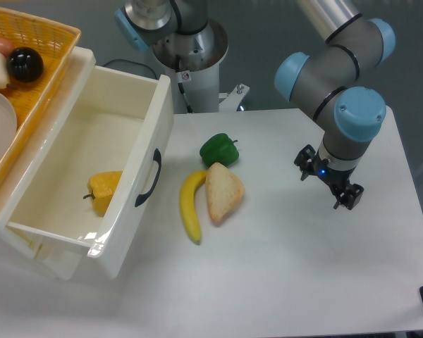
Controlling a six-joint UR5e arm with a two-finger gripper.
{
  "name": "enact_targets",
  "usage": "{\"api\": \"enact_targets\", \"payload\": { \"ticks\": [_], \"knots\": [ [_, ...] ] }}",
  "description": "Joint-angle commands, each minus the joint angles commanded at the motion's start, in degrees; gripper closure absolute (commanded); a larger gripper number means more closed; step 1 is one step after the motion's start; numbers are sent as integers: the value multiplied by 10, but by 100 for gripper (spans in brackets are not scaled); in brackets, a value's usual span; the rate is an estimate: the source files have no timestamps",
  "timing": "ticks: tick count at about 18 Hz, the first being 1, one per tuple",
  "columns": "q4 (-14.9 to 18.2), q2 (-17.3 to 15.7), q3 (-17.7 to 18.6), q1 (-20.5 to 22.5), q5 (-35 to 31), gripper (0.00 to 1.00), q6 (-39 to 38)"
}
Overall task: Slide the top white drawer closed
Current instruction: 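Move the gripper toward the open white drawer's front panel, then lower the gripper beside the drawer front near its black handle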
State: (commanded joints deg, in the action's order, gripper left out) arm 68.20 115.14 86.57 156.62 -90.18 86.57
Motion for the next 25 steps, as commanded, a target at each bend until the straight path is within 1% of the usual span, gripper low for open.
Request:
{"api": "enact_targets", "payload": {
  "ticks": [5,7,9,11,14,15,16,17,18,19,20,21,23,25],
  "knots": [
    [0,-2,4,-1,4,0,0],
    [-5,-2,16,1,14,0,-1],
    [-11,-11,39,2,23,0,-5],
    [-12,-22,47,3,44,0,-16],
    [-11,-31,51,-1,52,0,-85],
    [-11,-36,51,-11,76,0,-147],
    [-10,-36,48,-31,134,2,-239],
    [-11,-37,45,-39,147,9,-264],
    [-10,-37,45,-47,162,24,-277],
    [-10,-37,46,-56,175,34,-282],
    [-9,-37,47,-66,179,40,-286],
    [-10,-38,47,-74,183,45,-301],
    [-10,-38,47,-81,218,52,-349],
    [-8,-40,48,-85,237,56,-363]
  ]
}}
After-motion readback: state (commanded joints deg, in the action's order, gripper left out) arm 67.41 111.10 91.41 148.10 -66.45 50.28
